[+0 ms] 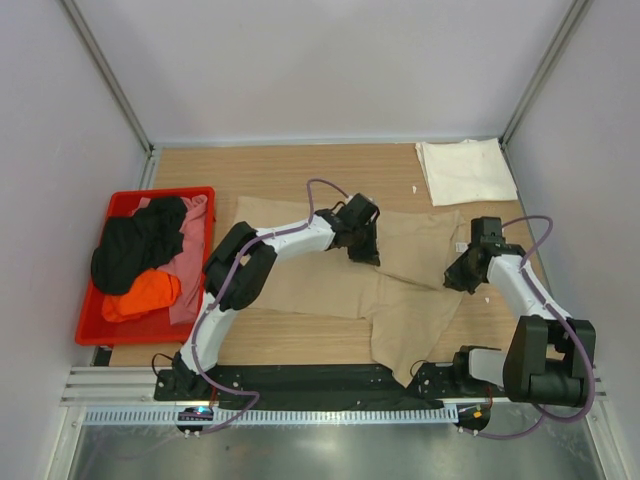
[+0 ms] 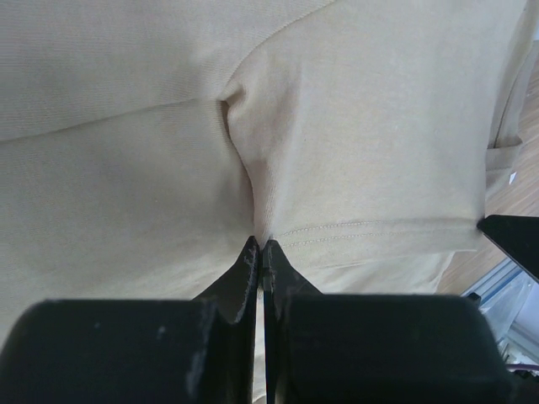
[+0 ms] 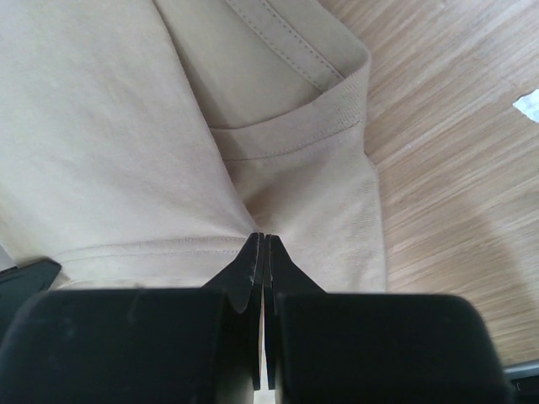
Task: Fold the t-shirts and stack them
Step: Fold the tshirt
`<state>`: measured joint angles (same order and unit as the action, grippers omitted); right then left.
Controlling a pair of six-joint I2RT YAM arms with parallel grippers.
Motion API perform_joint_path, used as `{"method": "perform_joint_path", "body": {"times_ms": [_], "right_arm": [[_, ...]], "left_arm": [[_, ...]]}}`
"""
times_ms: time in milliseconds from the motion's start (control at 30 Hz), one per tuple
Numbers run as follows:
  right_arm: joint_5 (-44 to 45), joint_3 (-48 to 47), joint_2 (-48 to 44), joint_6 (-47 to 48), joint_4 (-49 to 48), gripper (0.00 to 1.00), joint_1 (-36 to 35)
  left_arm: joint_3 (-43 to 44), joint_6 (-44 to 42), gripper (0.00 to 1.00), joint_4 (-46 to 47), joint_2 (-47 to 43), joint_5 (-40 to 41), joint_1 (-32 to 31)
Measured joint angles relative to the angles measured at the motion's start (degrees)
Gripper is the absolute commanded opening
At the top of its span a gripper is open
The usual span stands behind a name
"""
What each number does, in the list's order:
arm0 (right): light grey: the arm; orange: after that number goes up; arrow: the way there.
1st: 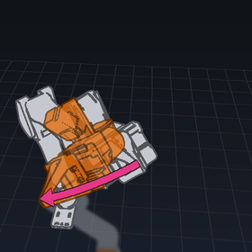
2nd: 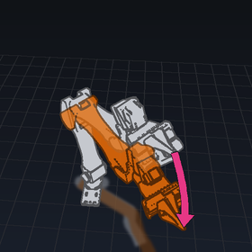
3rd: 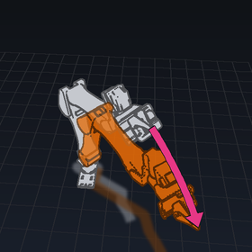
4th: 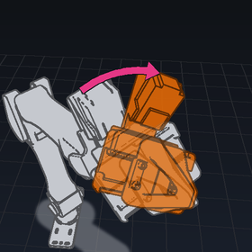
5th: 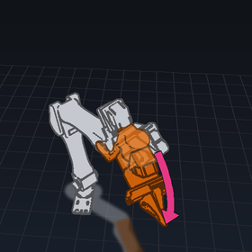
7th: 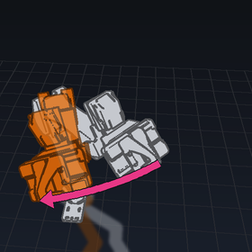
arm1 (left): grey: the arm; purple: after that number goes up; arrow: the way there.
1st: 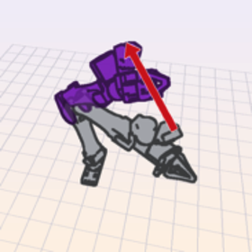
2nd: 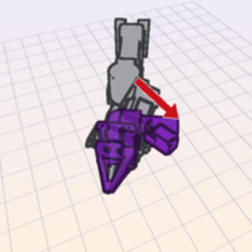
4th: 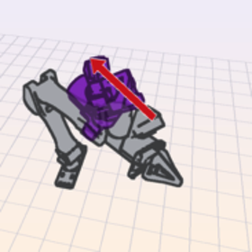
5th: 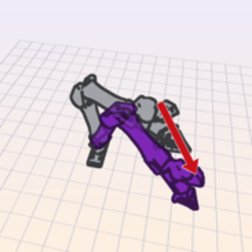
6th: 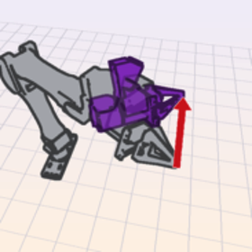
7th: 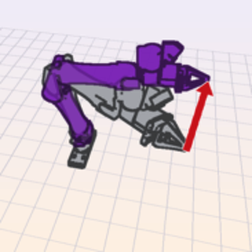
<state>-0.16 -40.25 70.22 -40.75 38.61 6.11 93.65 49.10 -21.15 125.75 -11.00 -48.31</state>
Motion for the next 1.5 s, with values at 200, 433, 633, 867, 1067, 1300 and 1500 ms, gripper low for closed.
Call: {"method": "perform_joint_path", "body": {"times_ms": [200, 433, 633, 867, 1067, 1300, 1500], "right_arm": [[-0.22, 3.06, -0.35, -0.07, -1.62, 0.02, 0.0], [0.79, 1.46, 0.5, 0.0, -0.59, 0.34, -0.02], [2.64, -7.89, 4.26, 0.07, 2.16, 0.36, -0.02], [2.12, -18.49, 14.38, 1.55, -6.56, 0.23, -0.02], [2.01, -24.2, 25.88, 3.02, -12.83, 0.23, 0.0], [5.44, -25.55, 34.58, 4.04, -15.54, 0.23, 1.09], [7.78, -26.56, 36.2, 4.28, -17.46, 0.23, 3.54]], "left_arm": [[0.0, -0.09, 0.0, -1.44, 0.0, 0.74, -0.17], [0.94, -1.16, 0.36, -3.58, -0.02, 1.03, -0.26], [2.62, -3.39, 0.38, -7.43, -0.48, 2.6, 0.63], [7.67, -7.52, 0.38, -9.81, -1.46, 5.44, 7.65], [10.12, -9.6, 0.38, -10.1, -0.52, 6.67, 16.63], [11.13, -10.62, 0.38, -10.69, 5.18, 7.72, 22.36], [9.77, -8.48, 0.38, -8.37, 4.96, 8.02, 23.23]]}}
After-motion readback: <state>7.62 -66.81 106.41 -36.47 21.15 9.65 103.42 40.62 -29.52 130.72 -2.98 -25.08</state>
